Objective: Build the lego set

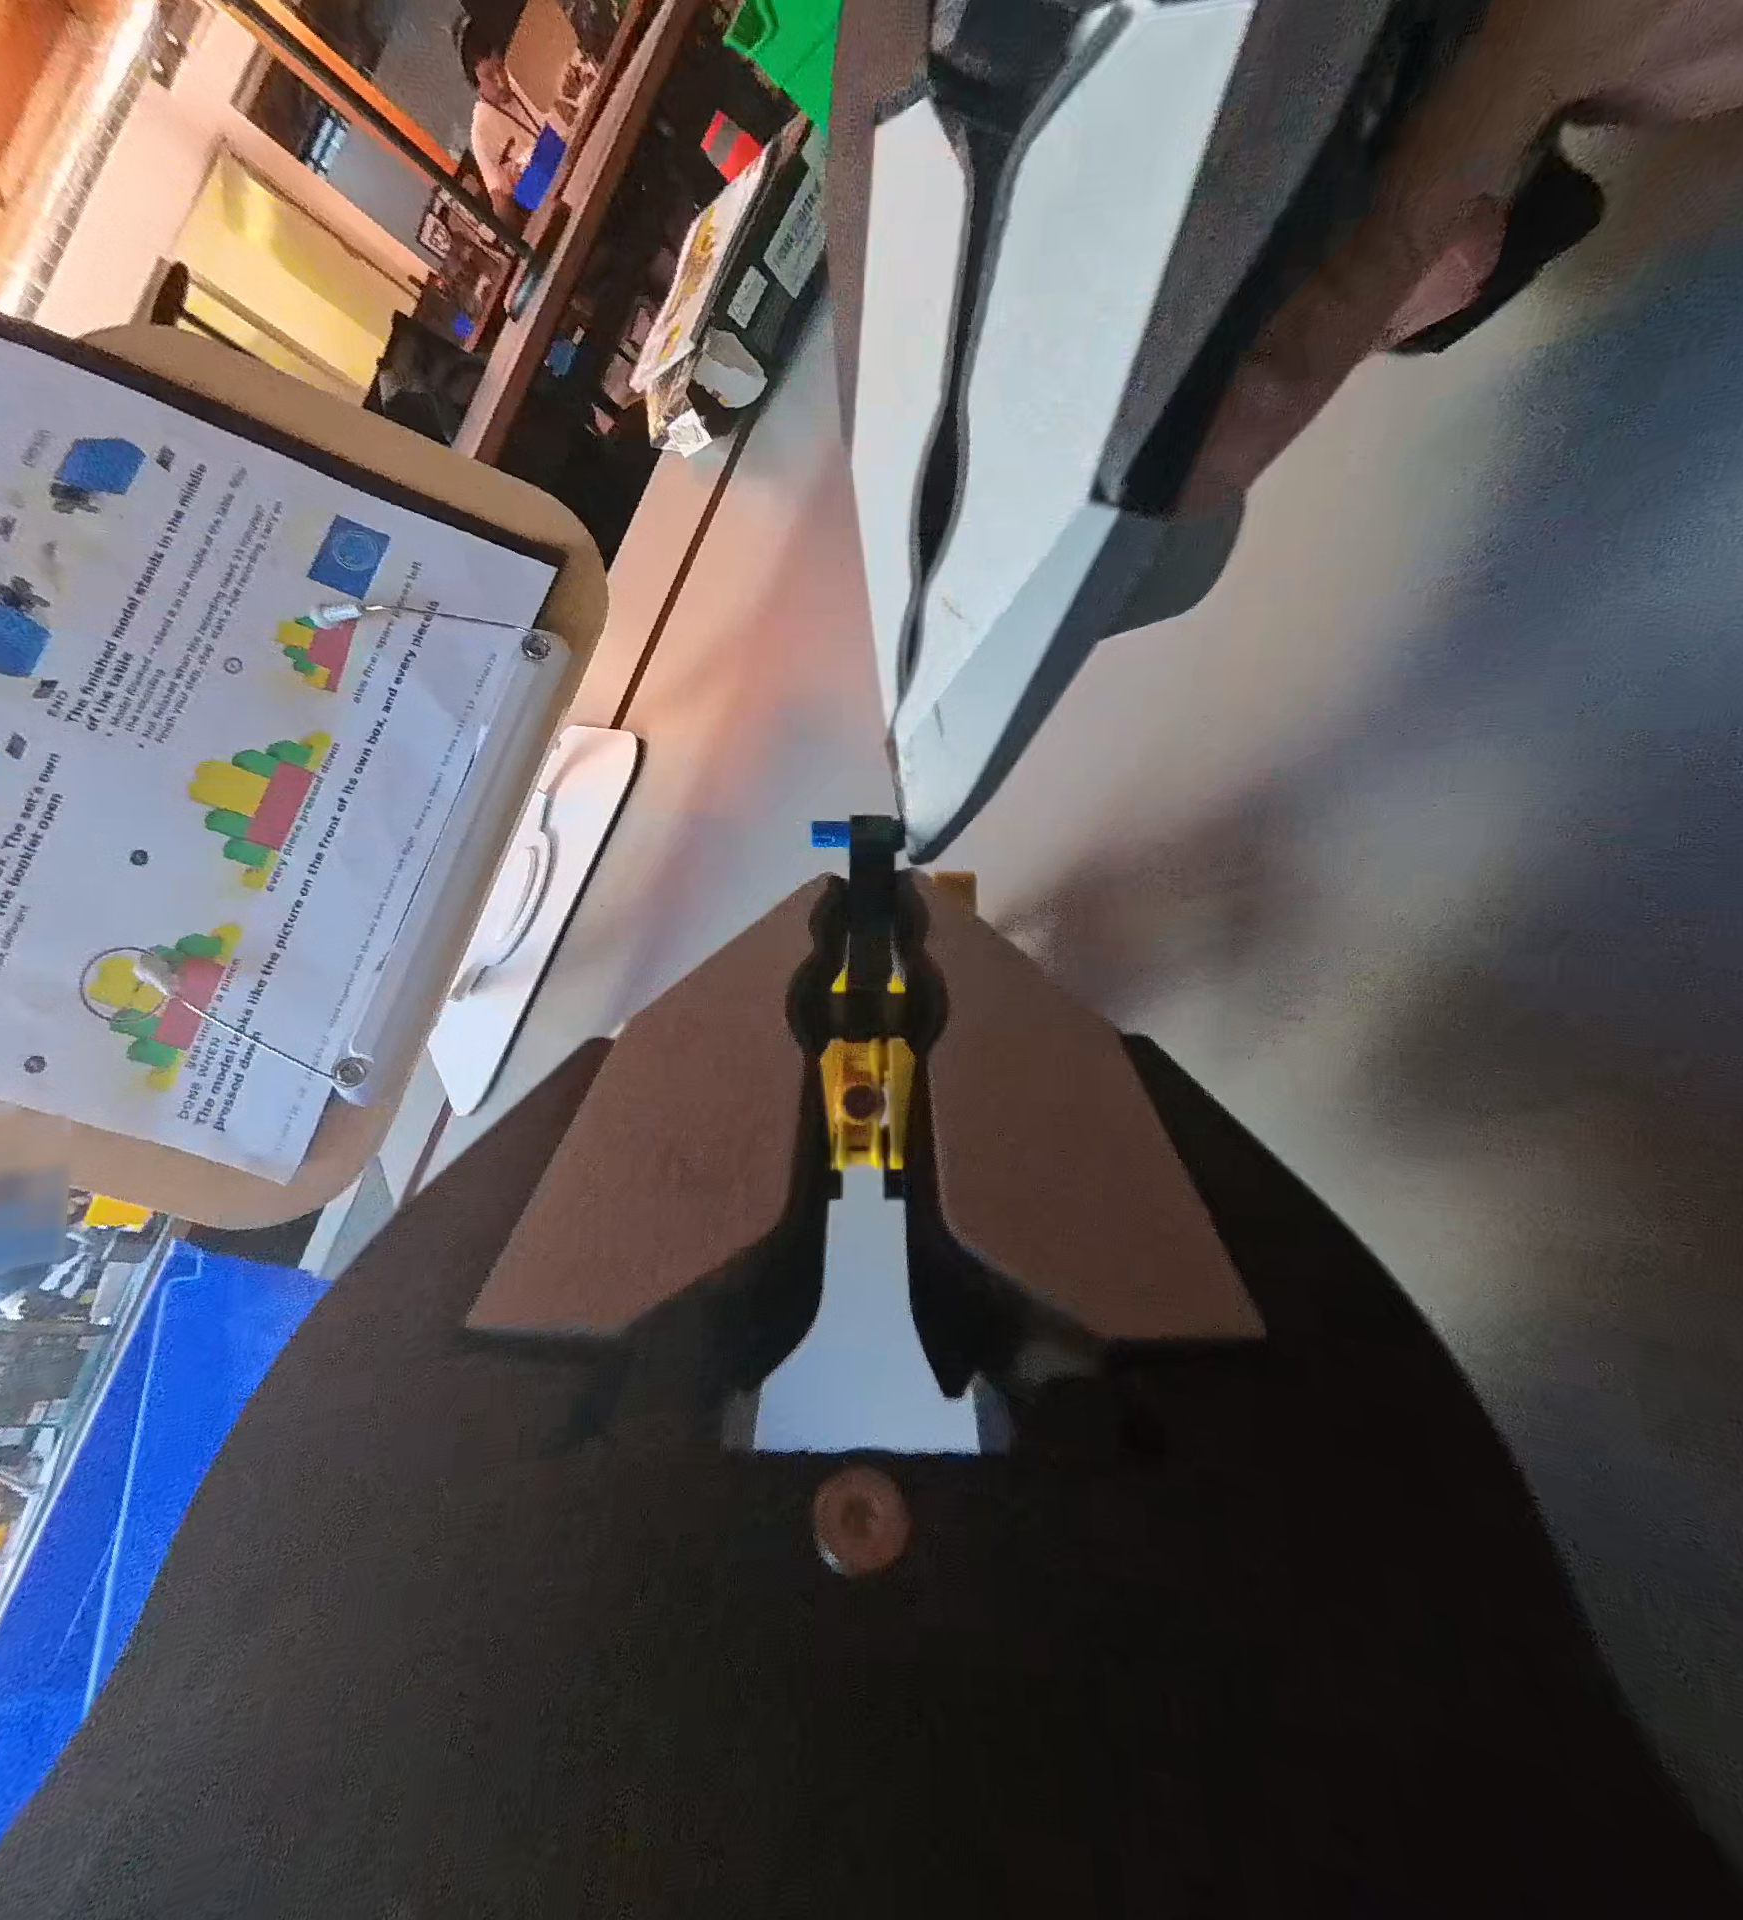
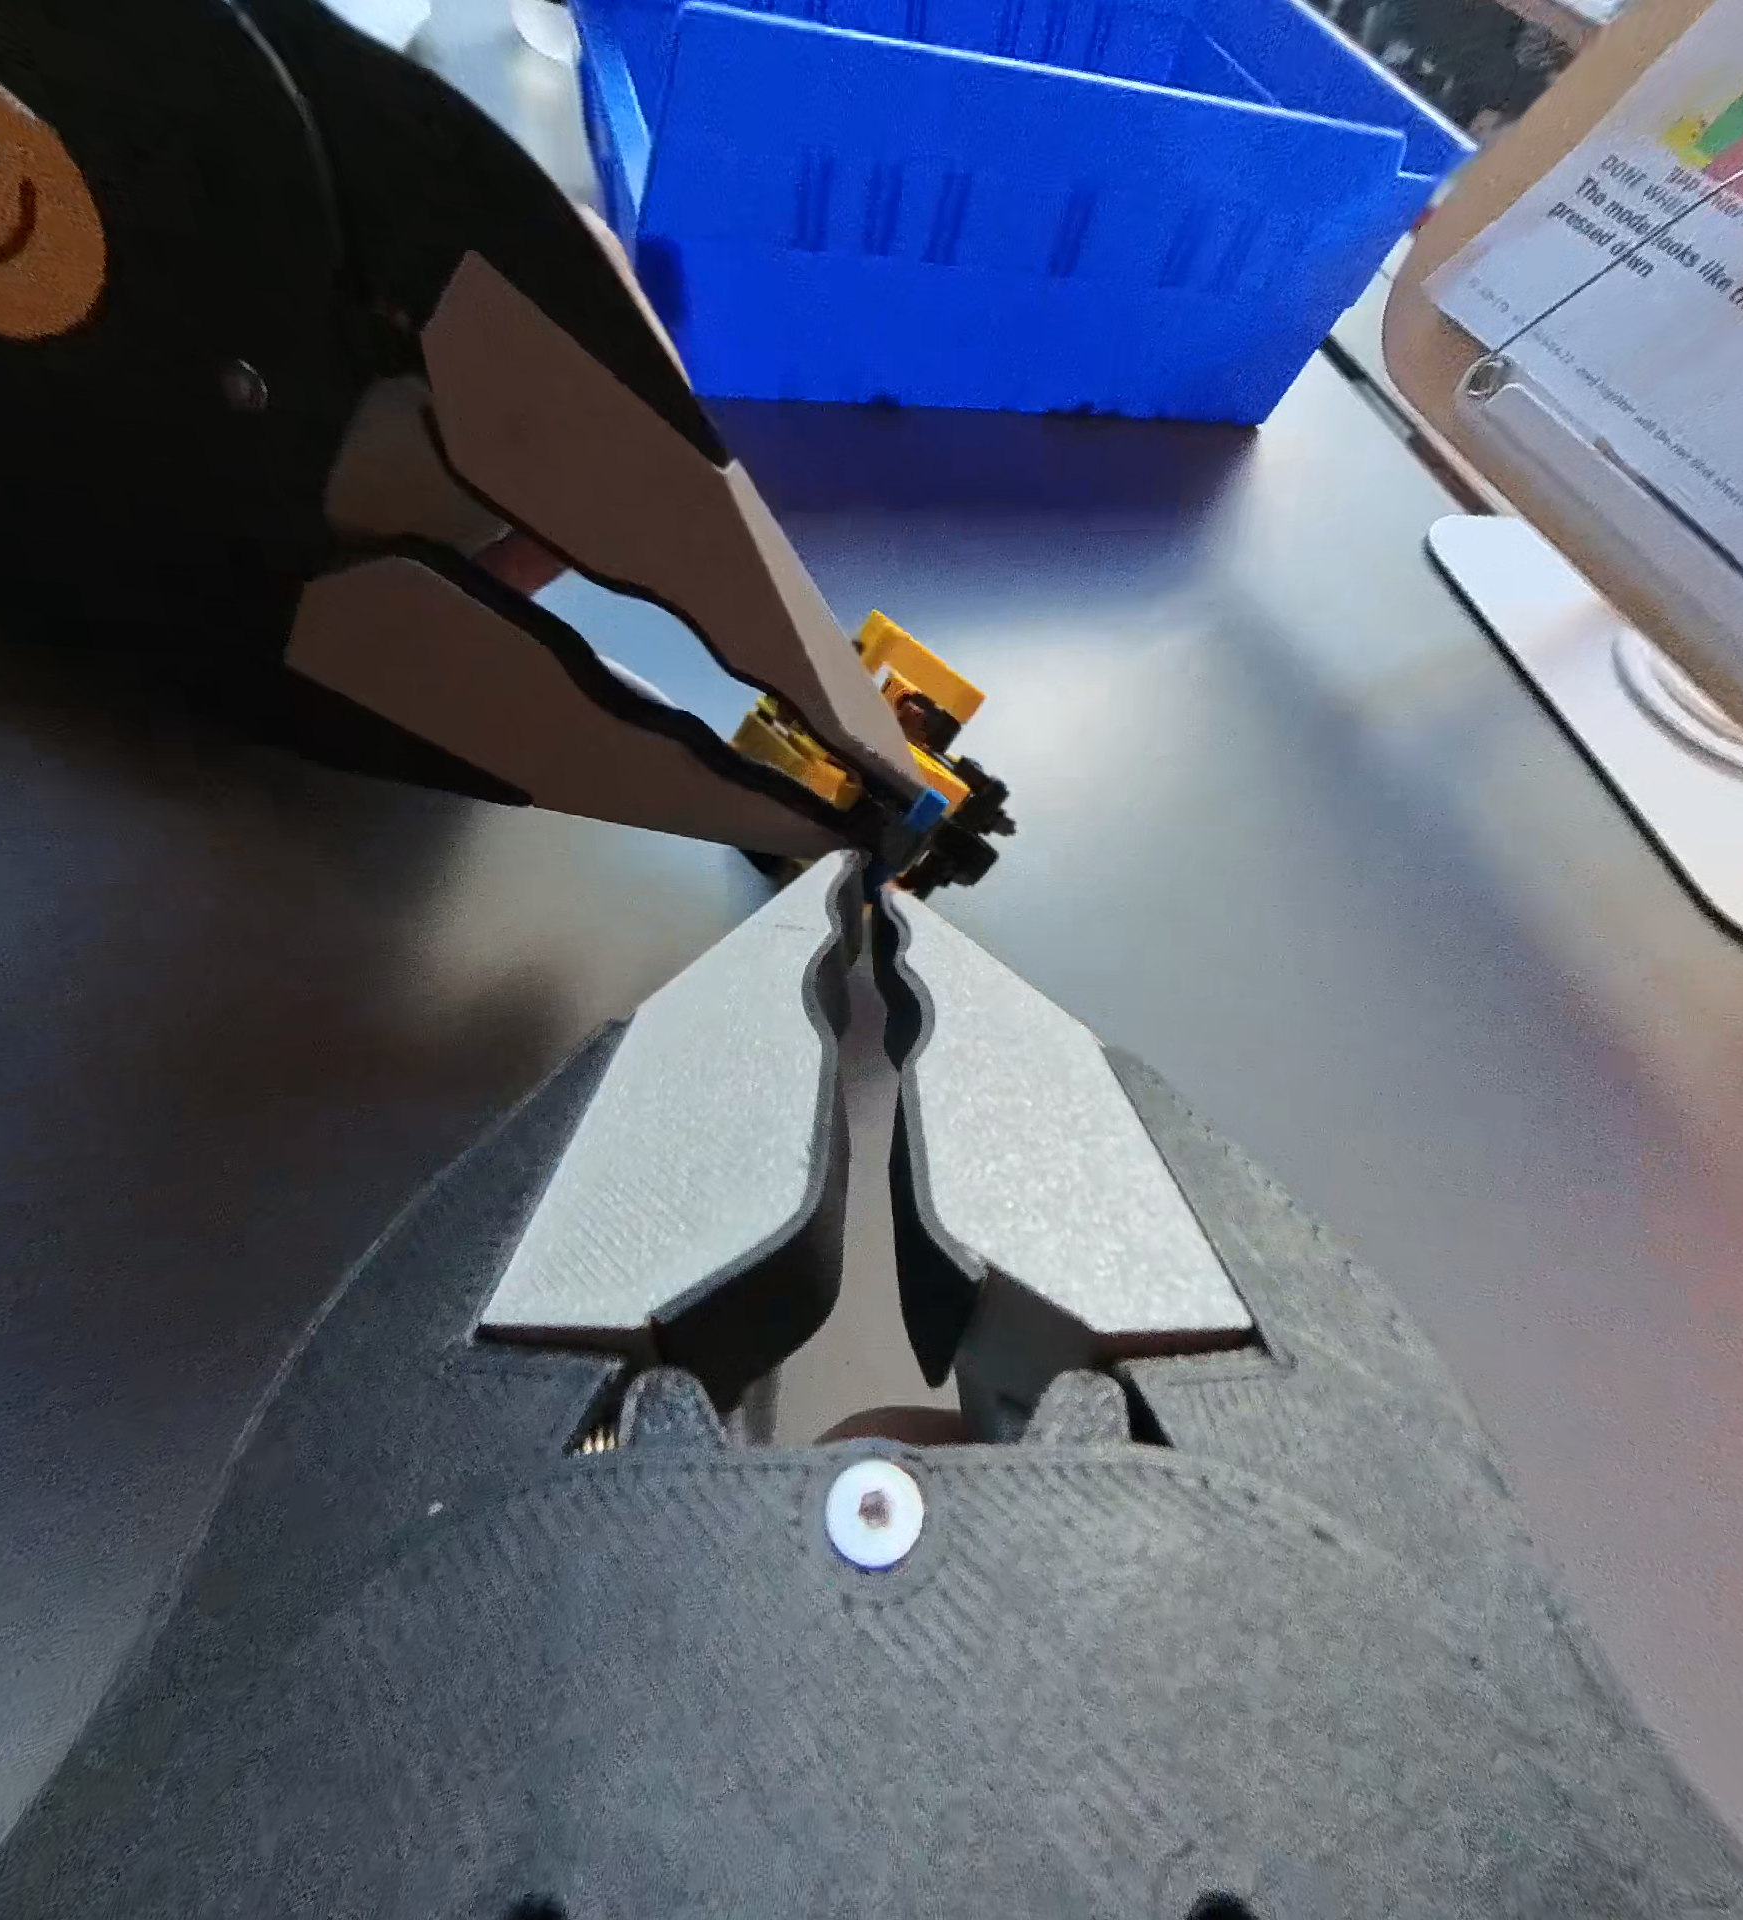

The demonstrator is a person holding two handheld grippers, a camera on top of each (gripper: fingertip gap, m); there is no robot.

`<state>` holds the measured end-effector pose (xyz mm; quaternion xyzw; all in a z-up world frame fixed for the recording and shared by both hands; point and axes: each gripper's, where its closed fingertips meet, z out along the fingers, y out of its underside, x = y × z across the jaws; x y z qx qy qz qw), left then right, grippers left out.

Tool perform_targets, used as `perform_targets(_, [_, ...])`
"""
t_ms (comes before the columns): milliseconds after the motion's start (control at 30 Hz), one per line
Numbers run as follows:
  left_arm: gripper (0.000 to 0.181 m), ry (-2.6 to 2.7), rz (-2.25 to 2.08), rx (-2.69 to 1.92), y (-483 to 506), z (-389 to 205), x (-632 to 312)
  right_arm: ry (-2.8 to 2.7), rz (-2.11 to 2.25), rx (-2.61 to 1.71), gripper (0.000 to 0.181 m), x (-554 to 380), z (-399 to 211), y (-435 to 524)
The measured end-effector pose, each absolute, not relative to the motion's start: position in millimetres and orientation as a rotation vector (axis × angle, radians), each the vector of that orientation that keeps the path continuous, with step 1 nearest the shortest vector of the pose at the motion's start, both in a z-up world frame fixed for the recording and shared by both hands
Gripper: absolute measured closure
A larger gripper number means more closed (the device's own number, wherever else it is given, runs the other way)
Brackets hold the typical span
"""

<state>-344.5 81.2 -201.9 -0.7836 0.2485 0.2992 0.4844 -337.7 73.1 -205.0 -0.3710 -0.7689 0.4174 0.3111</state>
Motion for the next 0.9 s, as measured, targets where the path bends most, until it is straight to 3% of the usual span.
perform_targets(200, [0.176,0.583,0.720,-1.903,81.2,-199.1,-347.7,-1.980,1.314,-1.116,0.181,-337.9,-205.4,67.1])
perform_targets(300, [0.176,0.654,0.831,-1.896,81.5,-203.4,-351.3,-2.146,1.213,-1.086,0.181,-335.1,-226.1,60.5])
perform_targets(400, [0.177,0.501,0.909,-1.732,75.2,-155.8,-366.6,-2.308,0.966,-0.956,0.181,-330.7,-251.7,48.0])
perform_targets(567, [0.177,0.558,0.829,-1.757,73.7,-172.3,-356.2,-2.228,1.104,-1.034,0.180,-333.0,-237.8,59.7])
perform_targets(900, [0.176,0.674,0.844,-1.909,79.6,-215.4,-368.5,-2.022,0.920,-0.857,0.179,-313.9,-194.0,111.0])
